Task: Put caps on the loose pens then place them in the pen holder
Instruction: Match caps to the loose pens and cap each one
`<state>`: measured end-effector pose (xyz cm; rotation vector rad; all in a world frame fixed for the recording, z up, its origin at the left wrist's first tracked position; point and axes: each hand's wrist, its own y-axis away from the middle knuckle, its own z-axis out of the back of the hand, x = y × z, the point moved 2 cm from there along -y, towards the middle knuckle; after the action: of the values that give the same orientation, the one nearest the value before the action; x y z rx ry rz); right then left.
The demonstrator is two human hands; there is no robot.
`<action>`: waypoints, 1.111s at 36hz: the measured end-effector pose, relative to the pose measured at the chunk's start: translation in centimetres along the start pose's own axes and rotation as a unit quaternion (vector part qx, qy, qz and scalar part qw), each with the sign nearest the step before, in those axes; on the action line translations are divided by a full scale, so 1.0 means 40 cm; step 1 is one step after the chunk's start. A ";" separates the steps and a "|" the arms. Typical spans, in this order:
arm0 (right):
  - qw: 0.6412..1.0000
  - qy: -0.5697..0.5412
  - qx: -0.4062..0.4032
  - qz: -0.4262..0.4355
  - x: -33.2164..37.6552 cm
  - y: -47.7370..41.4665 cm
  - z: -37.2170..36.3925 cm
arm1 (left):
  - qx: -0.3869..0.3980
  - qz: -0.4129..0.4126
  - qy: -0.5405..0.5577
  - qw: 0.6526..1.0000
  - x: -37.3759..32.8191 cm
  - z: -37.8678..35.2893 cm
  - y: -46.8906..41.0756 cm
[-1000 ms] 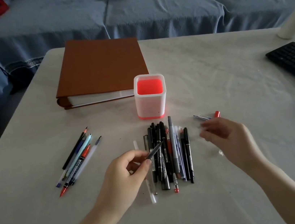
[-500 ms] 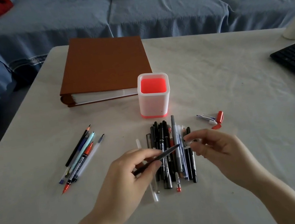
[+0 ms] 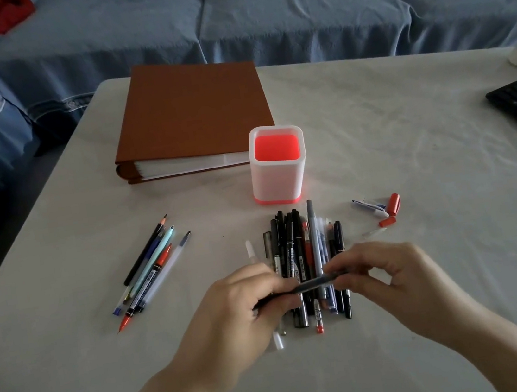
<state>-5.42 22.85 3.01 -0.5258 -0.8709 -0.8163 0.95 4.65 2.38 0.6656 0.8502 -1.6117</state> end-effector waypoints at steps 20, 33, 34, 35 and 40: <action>0.999 0.014 0.015 0.028 -0.048 0.036 -0.050 | 0.096 0.110 0.042 0.988 0.042 -0.025 0.010; 0.946 0.220 -0.090 -0.220 -0.263 -0.006 0.095 | -0.074 0.199 0.047 0.976 0.086 -0.002 -0.019; 0.939 0.237 -0.097 -0.228 -0.272 -0.016 0.098 | -0.077 0.201 0.051 0.975 0.085 -0.004 -0.020; 0.933 0.252 -0.123 -0.225 -0.276 -0.029 0.104 | -0.079 0.201 0.056 0.975 0.083 -0.006 -0.021; 0.914 0.283 -0.195 -0.217 -0.283 -0.111 0.127 | -0.074 0.198 0.061 0.975 0.069 -0.022 -0.017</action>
<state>-15.67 28.35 -3.23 -0.4072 -0.2766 -1.4804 -0.31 3.87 -0.21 0.7785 0.8544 -1.1475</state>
